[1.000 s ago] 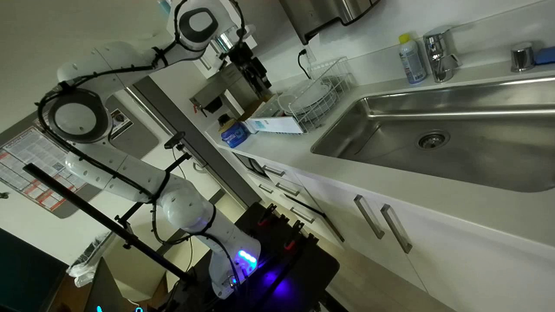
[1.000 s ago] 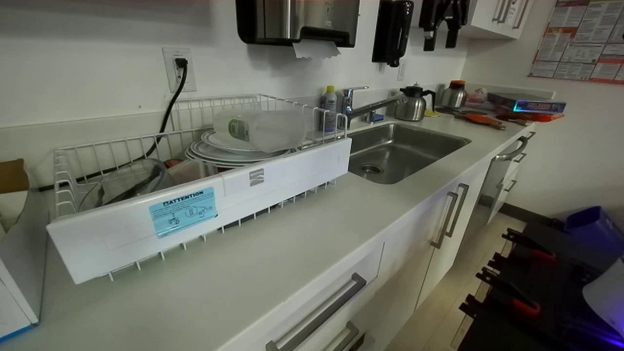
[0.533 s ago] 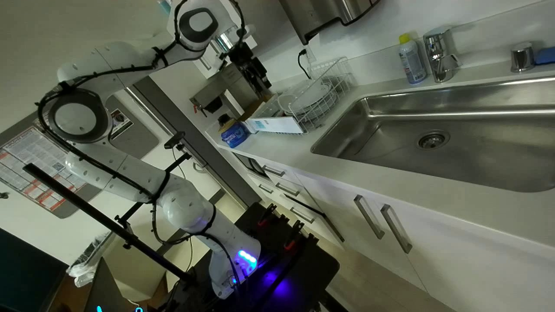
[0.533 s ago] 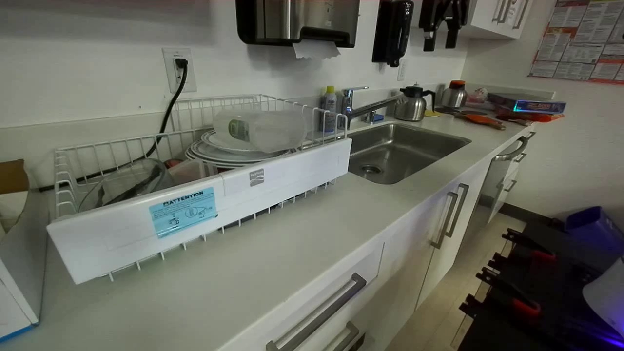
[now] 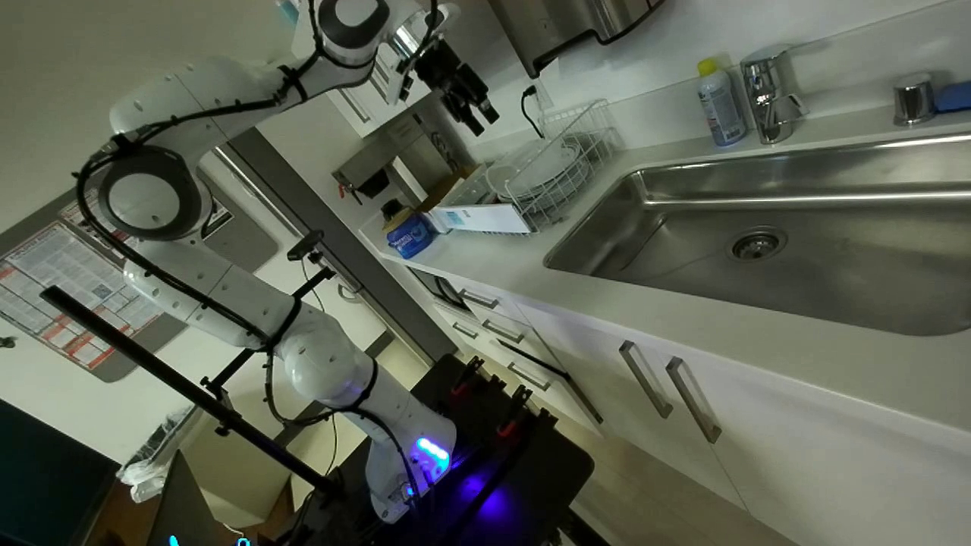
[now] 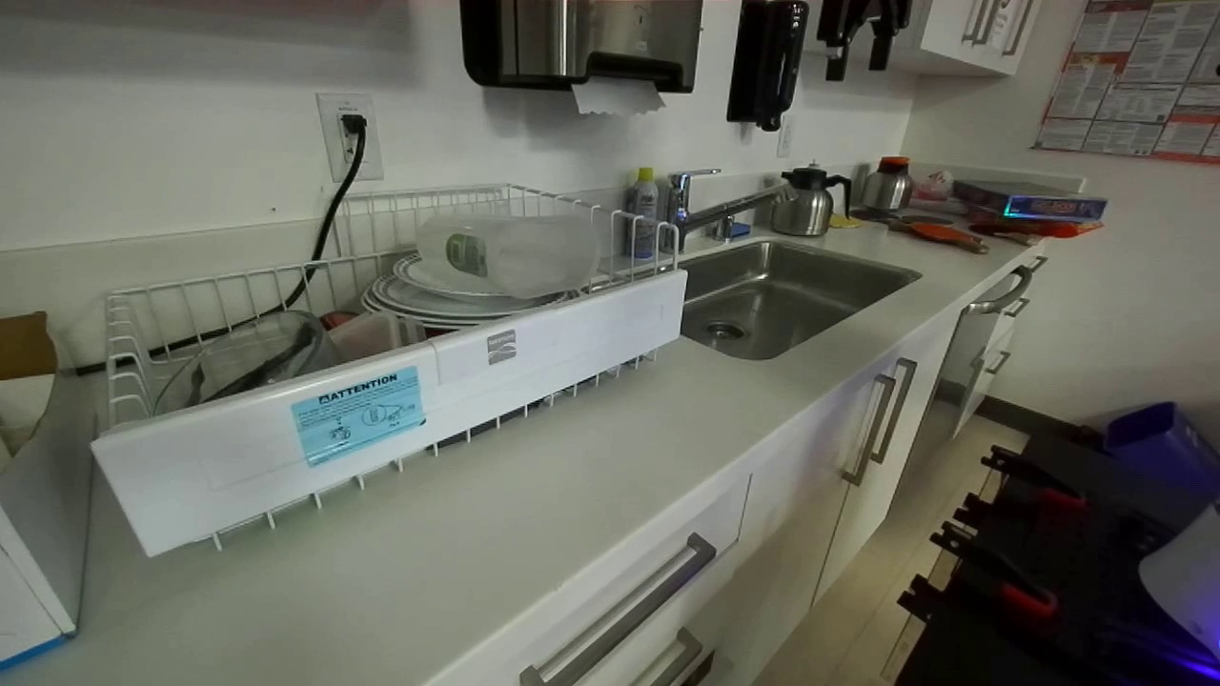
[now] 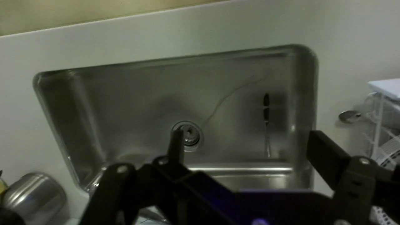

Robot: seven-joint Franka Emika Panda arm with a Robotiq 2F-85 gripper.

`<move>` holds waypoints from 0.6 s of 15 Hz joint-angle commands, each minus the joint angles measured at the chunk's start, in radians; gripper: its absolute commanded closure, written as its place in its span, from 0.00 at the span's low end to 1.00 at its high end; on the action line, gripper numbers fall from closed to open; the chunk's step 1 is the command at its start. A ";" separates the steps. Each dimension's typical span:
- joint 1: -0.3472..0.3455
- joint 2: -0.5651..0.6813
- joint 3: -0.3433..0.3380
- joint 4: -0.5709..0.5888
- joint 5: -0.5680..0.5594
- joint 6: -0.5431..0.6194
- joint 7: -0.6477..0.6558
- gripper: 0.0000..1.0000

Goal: Slide the spout to the left

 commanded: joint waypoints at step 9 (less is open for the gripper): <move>-0.076 0.294 -0.106 0.305 -0.065 0.015 -0.020 0.00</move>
